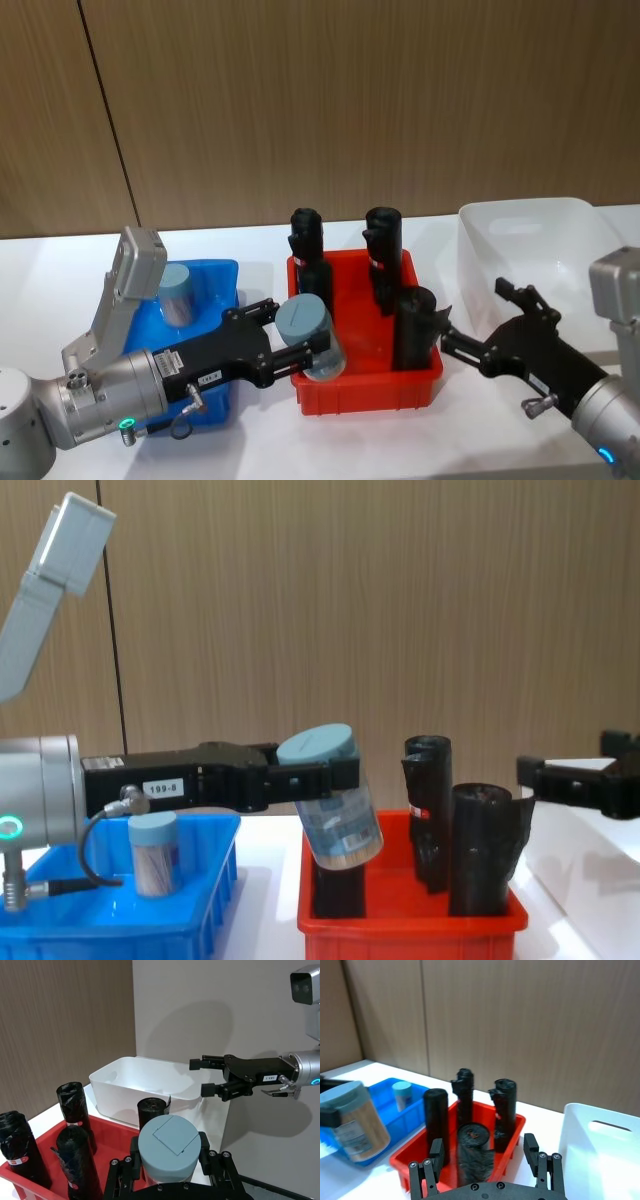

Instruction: Pick the cotton swabs from the blue box and place them into the white box.

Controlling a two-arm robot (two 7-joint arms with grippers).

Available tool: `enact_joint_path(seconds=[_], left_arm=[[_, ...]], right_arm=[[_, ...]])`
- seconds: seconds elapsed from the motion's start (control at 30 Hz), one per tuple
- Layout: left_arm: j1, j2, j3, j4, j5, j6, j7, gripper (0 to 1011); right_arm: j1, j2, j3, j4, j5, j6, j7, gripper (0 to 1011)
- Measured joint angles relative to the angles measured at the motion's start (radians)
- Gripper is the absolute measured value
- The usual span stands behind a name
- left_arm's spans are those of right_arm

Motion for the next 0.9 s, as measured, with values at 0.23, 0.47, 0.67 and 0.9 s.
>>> enact_joint_path(seconds=[0.23, 0.47, 0.67, 0.9], left_arm=[[0.000, 0.000, 0.000, 0.000, 0.000, 0.001, 0.000, 660], [-0.001, 0.000, 0.000, 0.000, 0.000, 0.001, 0.000, 660], [-0.001, 0.000, 0.000, 0.000, 0.000, 0.001, 0.000, 660], [-0.001, 0.000, 0.000, 0.000, 0.000, 0.001, 0.000, 660]], right_arm=[[0.015, 0.023, 0.002, -0.006, -0.004, 0.047, 0.109, 1002], [0.036, 0.039, -0.001, -0.005, -0.013, 0.086, 0.208, 1002], [0.060, 0.039, -0.011, 0.011, -0.029, 0.113, 0.275, 1001], [0.090, 0.025, -0.027, 0.039, -0.050, 0.130, 0.329, 1002]])
